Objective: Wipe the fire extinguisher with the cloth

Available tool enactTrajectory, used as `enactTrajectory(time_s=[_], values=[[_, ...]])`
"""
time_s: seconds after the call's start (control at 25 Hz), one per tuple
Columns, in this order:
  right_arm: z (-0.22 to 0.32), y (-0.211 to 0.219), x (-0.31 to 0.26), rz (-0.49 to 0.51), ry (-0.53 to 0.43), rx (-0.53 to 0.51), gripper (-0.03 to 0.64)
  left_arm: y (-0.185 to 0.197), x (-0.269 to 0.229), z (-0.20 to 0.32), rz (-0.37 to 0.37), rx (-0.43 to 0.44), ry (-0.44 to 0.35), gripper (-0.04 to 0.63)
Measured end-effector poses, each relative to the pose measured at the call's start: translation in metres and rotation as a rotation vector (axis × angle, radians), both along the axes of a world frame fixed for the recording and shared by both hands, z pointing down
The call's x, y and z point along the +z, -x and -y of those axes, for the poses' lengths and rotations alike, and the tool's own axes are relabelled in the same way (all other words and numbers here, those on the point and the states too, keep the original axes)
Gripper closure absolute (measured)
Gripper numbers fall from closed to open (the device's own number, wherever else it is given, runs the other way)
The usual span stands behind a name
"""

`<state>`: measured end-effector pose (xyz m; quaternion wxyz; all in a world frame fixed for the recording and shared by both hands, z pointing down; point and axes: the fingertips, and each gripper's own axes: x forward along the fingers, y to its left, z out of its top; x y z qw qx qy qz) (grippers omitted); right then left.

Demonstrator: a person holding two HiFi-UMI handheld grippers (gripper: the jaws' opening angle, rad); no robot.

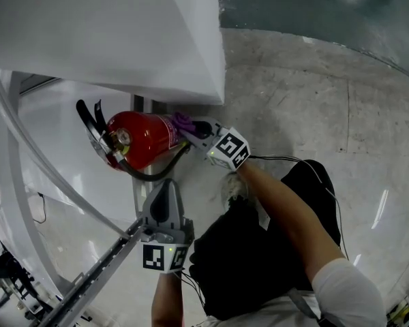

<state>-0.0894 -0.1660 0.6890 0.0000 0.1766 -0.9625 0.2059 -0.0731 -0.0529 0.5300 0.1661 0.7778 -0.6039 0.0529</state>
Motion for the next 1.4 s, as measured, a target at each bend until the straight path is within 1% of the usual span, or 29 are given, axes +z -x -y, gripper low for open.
enactTrajectory(time_s=[0.36,0.6,0.68,0.92,1.12,1.4], values=[[0.003,0.002,0.030,-0.068,0.015,-0.006,0.561,-0.004,0.021,0.000,-0.042,0.012,0.025,0.591],[0.005,0.003,0.051,-0.113,0.033,0.006,0.561,0.000,0.036,-0.004,-0.062,0.012,0.063,0.591],[0.006,0.003,0.056,-0.119,0.042,0.008,0.561,0.001,0.038,-0.004,-0.063,0.011,0.066,0.591],[0.012,0.005,0.060,-0.095,0.062,0.015,0.561,0.003,0.043,-0.002,-0.067,0.011,0.075,0.591],[0.009,0.005,0.081,-0.203,0.051,-0.013,0.561,0.002,0.044,-0.001,-0.066,0.006,0.074,0.591],[0.007,0.003,0.060,-0.201,0.010,-0.012,0.561,0.006,0.035,-0.008,-0.042,-0.010,0.075,0.591]])
